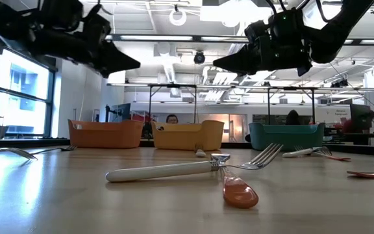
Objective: Sort silverware by color (type)
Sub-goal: Adjust the yellow bin
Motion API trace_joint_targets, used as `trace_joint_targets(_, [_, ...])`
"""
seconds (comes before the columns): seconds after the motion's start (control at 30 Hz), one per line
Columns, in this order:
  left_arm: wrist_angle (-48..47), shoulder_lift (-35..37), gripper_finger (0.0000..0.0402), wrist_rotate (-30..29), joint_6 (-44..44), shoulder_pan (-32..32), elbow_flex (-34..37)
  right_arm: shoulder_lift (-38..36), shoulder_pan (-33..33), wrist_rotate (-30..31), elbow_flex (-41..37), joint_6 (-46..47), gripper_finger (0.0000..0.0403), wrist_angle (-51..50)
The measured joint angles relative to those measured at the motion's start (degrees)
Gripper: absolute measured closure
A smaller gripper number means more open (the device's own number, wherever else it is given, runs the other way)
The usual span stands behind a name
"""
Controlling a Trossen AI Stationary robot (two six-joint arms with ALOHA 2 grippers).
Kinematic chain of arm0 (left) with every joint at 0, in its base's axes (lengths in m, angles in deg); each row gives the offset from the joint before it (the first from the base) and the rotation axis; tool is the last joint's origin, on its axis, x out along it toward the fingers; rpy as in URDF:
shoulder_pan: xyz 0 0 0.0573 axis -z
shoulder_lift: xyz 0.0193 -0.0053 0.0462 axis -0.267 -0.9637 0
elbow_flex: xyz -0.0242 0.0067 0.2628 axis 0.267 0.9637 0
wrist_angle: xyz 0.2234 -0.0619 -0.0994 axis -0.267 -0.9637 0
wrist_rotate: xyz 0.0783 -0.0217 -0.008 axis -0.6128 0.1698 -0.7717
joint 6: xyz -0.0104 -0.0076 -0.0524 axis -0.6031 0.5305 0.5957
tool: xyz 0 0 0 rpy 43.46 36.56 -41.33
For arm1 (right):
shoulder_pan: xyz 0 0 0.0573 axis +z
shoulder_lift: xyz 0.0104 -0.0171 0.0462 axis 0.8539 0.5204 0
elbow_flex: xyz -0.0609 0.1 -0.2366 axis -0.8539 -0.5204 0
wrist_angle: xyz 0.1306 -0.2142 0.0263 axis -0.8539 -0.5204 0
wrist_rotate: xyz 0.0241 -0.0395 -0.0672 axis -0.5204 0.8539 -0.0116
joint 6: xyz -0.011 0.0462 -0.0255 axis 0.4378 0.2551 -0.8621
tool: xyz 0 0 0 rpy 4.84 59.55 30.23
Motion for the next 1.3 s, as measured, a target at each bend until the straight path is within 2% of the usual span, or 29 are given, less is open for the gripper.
trace_joint_targets(0.37, [-0.84,7.19,0.0401,-1.05,1.42,0.19,4.01,0.00,0.00,0.03,0.00,0.01,0.0403,-0.01])
trace_joint_targets(0.77, [-0.86,7.94,0.0401,-0.93,-0.63,5.64,4.01,0.00,-0.07,-0.18,0.00,0.01,0.0403,-0.01])
trace_joint_targets(1.0, [-0.87,7.94,0.0401,-0.85,-1.11,8.81,4.01,0.00,-3.63,-0.24,0.00,0.01,0.0403,0.01])
trace_joint_targets(1.3, [-1.50,7.94,0.0401,-0.86,-2.22,11.36,4.01,0.00,-4.40,-0.37,0.00,0.01,0.0403,0.03])
